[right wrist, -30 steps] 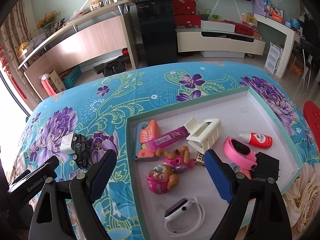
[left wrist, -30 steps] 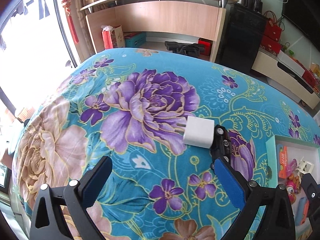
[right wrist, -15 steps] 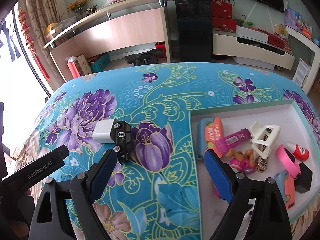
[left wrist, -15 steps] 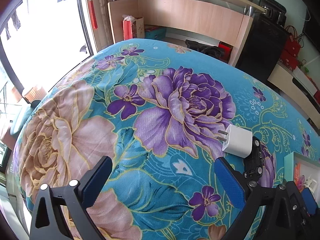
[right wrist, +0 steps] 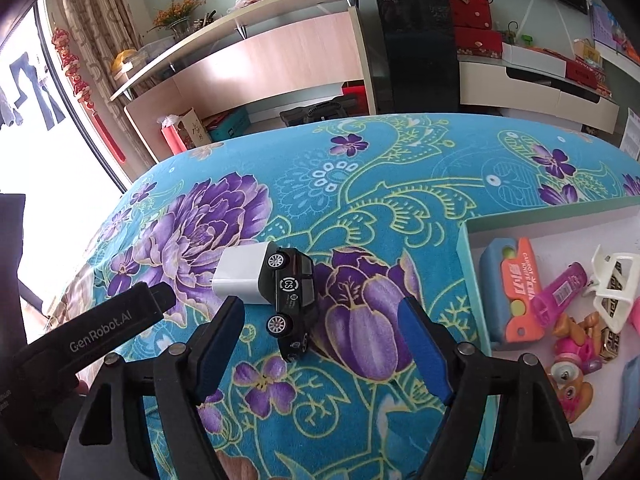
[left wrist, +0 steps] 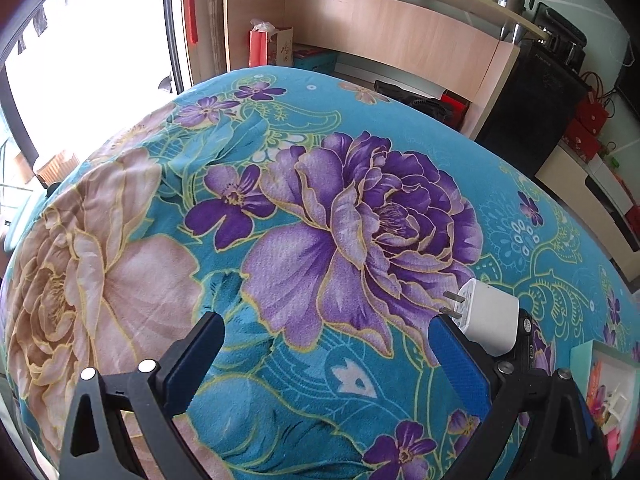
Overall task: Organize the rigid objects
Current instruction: 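Grasp the black toy car with the right gripper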
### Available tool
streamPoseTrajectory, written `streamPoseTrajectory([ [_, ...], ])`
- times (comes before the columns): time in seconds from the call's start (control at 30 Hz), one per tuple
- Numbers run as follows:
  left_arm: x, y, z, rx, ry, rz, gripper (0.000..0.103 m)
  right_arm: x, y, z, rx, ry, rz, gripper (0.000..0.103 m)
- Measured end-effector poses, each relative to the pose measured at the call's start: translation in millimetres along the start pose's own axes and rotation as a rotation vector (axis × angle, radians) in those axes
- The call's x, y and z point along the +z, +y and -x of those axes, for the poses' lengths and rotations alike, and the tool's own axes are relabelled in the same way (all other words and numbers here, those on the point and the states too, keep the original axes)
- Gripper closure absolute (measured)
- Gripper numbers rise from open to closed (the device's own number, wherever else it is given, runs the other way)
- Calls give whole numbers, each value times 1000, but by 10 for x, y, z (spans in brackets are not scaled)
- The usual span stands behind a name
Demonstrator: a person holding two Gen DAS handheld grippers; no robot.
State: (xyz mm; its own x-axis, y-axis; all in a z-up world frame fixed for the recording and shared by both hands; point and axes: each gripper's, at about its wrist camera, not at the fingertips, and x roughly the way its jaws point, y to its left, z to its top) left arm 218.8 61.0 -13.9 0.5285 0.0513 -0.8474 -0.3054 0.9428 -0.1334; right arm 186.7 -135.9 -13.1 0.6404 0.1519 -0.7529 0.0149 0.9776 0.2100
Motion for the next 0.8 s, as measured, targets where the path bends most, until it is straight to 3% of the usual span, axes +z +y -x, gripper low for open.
streamPoseTrajectory([
  [0.27, 44, -25, -136, -54, 5, 32, 0, -3, -15, -205, -23, 22, 0, 39],
  [0.37, 44, -34, -178, -63, 8, 42, 0, 7, -16, -248, -17, 24, -3, 40],
  [0.63, 19, -86, -236, -52, 11, 22, 0, 17, 28, -317, -9, 15, 15, 54],
  [0.73, 23, -94, -230, -58, 12, 18, 0, 19, 46, -308, 14, 9, 19, 67],
  [0.8, 25, -96, -226, -59, 16, 15, 0, 16, 66, -298, 14, 6, 27, 69],
])
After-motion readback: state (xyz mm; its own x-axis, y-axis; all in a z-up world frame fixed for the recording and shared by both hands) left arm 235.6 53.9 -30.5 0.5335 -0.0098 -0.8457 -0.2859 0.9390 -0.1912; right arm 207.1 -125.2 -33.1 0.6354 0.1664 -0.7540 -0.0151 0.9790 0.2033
